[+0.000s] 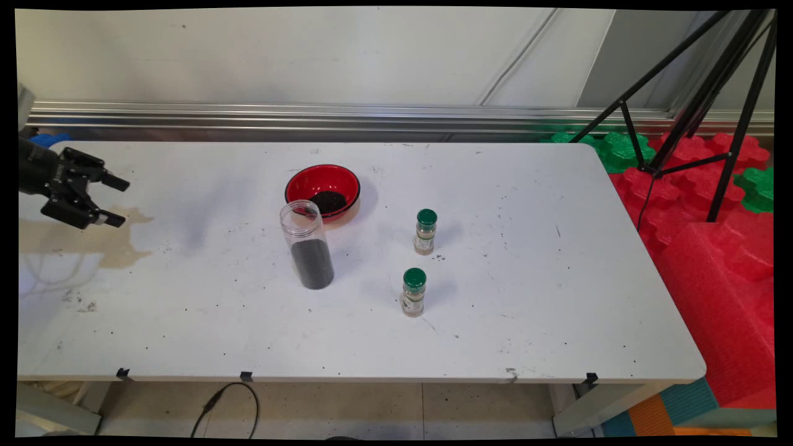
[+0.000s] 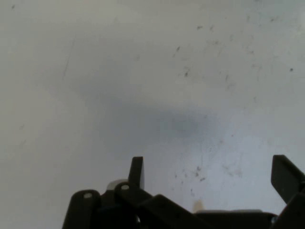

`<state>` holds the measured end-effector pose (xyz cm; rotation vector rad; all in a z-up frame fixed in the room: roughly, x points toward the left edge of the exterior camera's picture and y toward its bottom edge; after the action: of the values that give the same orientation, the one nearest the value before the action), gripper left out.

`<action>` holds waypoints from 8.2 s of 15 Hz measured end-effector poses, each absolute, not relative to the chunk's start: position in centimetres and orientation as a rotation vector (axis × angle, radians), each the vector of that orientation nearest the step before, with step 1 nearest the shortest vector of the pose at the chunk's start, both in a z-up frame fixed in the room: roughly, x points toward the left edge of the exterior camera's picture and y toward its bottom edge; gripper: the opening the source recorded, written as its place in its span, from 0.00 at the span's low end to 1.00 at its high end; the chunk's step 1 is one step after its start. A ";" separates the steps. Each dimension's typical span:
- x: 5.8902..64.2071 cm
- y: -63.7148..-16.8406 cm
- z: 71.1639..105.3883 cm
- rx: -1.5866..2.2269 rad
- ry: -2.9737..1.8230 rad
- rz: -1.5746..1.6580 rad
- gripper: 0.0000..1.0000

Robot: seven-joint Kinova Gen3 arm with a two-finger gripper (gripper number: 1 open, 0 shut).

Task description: Pick up the black seasoning powder from the table, then pour the black seasoning powder in the red bowl

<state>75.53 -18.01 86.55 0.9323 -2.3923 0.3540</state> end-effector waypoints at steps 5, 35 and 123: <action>73.2 -19.3 86.1 0.798 -2.396 0.328 1.00; 58.4 -28.4 79.4 0.208 -2.134 0.262 1.00; 58.2 -44.7 86.6 0.338 -2.034 0.723 0.00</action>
<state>58.16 -44.67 86.55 0.3382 -2.0343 0.7234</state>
